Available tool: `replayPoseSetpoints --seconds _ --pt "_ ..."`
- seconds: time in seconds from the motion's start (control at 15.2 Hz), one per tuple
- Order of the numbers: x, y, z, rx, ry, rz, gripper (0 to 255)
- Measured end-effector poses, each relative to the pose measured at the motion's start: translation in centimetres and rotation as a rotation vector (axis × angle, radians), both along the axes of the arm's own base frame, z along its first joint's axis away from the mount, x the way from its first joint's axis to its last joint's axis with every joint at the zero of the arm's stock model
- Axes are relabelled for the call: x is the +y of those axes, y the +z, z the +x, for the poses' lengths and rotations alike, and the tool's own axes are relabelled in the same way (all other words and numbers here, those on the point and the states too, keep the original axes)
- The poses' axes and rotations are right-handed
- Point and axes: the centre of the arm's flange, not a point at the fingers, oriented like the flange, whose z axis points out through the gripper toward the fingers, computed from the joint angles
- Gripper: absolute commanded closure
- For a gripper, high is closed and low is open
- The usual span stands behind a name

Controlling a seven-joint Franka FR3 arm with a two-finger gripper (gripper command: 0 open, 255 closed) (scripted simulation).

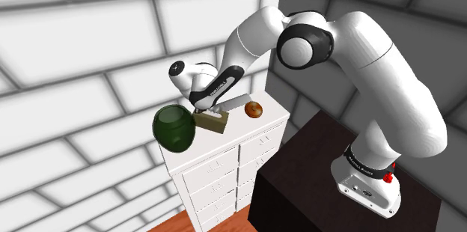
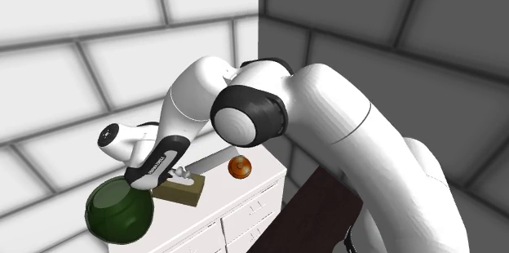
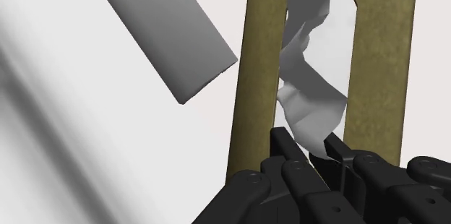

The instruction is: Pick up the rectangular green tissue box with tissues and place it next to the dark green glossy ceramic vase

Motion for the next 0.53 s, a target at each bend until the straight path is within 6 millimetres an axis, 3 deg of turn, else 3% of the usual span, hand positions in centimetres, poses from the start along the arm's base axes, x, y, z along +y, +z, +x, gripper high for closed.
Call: replayPoseSetpoints --seconds 0.4,0.53 --pt "-0.4 -1.1 -0.3 0.022 -0.008 -0.012 0" --pt "0.2 0.3 -0.6 0.022 -0.009 -0.012 0"
